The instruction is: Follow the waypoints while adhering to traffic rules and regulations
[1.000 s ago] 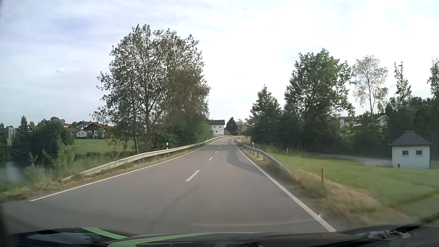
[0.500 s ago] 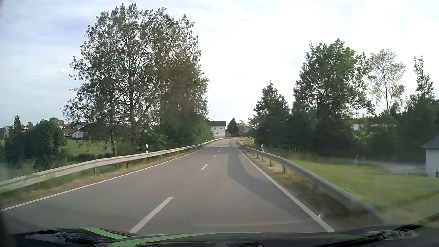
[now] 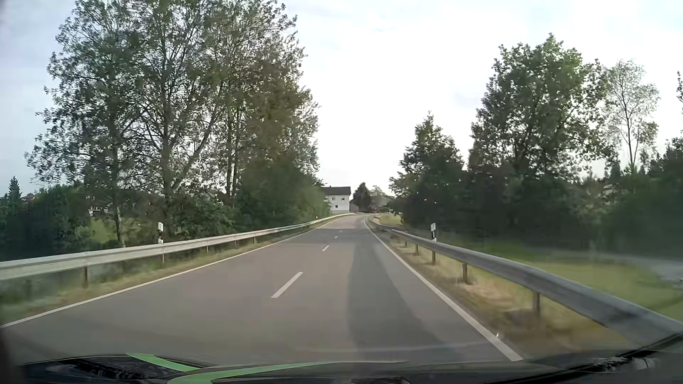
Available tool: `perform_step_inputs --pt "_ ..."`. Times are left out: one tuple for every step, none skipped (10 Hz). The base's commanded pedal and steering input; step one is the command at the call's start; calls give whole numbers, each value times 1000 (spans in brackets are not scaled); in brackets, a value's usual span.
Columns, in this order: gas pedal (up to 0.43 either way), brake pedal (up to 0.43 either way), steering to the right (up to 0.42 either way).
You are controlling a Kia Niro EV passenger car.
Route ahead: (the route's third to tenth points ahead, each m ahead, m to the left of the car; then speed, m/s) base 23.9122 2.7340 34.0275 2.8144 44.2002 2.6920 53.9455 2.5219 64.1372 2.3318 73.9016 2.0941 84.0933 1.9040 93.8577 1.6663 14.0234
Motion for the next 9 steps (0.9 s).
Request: perform_step_inputs --pt "79 0 -1" --pt "79 0 -1" --pt "79 0 -1" --pt "79 0 -1" --pt "79 0 -2" --pt "79 0 -2" --pt "79 0 -2" --pt "87 0 -3" --pt "87 0 -3"
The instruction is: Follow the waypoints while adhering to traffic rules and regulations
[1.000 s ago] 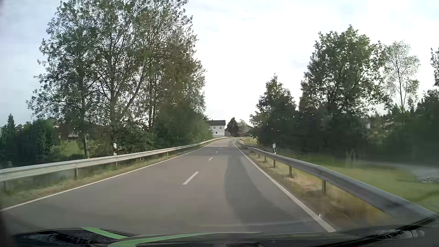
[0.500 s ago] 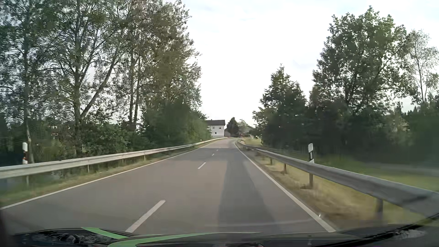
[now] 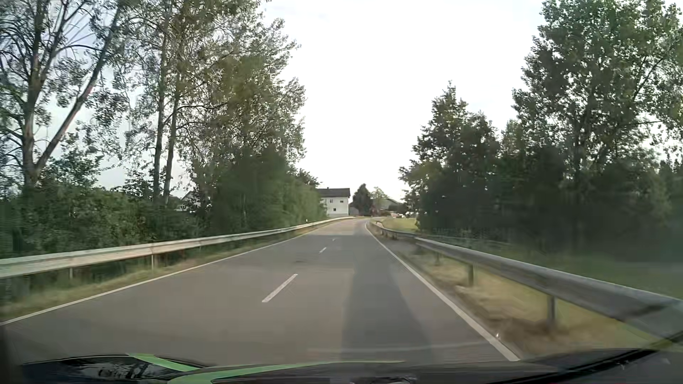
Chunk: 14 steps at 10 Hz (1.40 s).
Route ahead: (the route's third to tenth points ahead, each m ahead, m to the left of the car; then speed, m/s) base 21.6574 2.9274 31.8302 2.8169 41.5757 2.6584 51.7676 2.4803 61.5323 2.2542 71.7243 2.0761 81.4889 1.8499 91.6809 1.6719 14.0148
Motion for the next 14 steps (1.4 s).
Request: perform_step_inputs --pt "87 0 -3" --pt "87 0 -3" --pt "87 0 -4" --pt "98 0 -5" --pt "110 0 -5" --pt "110 0 -4" --pt "118 0 -4" --pt "118 0 -4" --pt "118 0 -4" --pt "118 0 -4" --pt "118 0 -4" --pt "118 0 -4" --pt "130 0 -4" --pt "130 0 -4"
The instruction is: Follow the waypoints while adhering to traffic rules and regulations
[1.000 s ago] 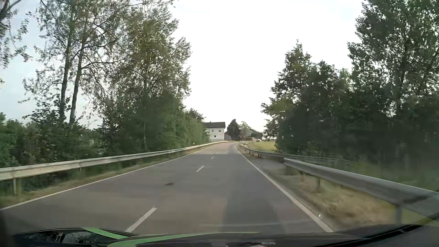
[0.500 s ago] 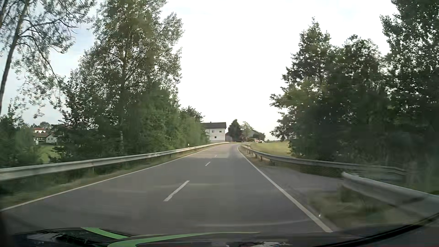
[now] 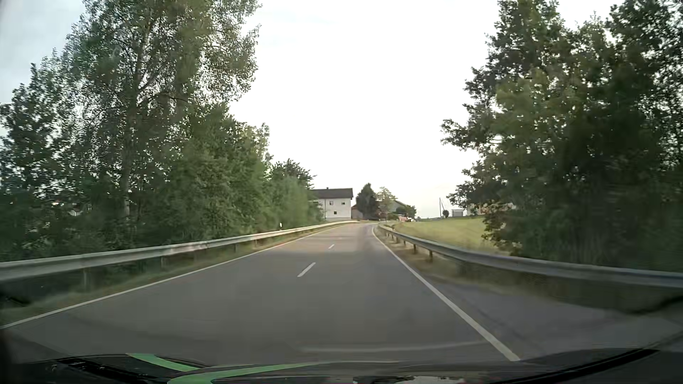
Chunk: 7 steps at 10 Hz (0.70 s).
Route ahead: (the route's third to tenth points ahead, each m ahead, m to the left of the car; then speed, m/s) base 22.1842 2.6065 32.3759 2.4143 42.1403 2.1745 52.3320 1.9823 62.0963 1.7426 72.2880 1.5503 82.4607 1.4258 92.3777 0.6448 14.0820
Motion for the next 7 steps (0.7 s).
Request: perform_step_inputs --pt "138 0 -4" --pt "138 0 -4" --pt "138 0 -4" --pt "138 0 -4" --pt "138 0 -4" --pt "138 0 -4" --pt "138 0 -4"
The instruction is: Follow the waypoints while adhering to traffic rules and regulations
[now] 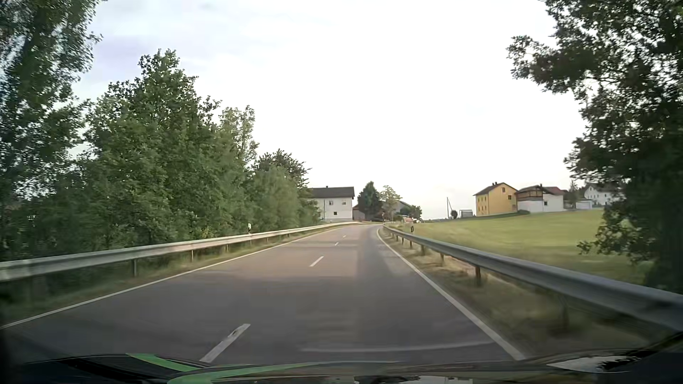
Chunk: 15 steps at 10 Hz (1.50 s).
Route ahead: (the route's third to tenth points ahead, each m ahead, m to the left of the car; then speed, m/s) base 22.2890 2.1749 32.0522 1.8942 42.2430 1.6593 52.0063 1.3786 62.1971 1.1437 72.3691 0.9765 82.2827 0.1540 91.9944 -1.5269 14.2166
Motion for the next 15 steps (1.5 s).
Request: perform_step_inputs --pt "138 0 -3" --pt "150 0 -1" --pt "169 0 0" --pt "169 0 -1" --pt "169 0 0" --pt "169 0 0" --pt "169 0 0" --pt "157 0 0" --pt "157 0 1" --pt "157 0 1" --pt "130 0 1" --pt "138 0 2" --pt "150 0 2" --pt "150 0 2" --pt "150 0 2"
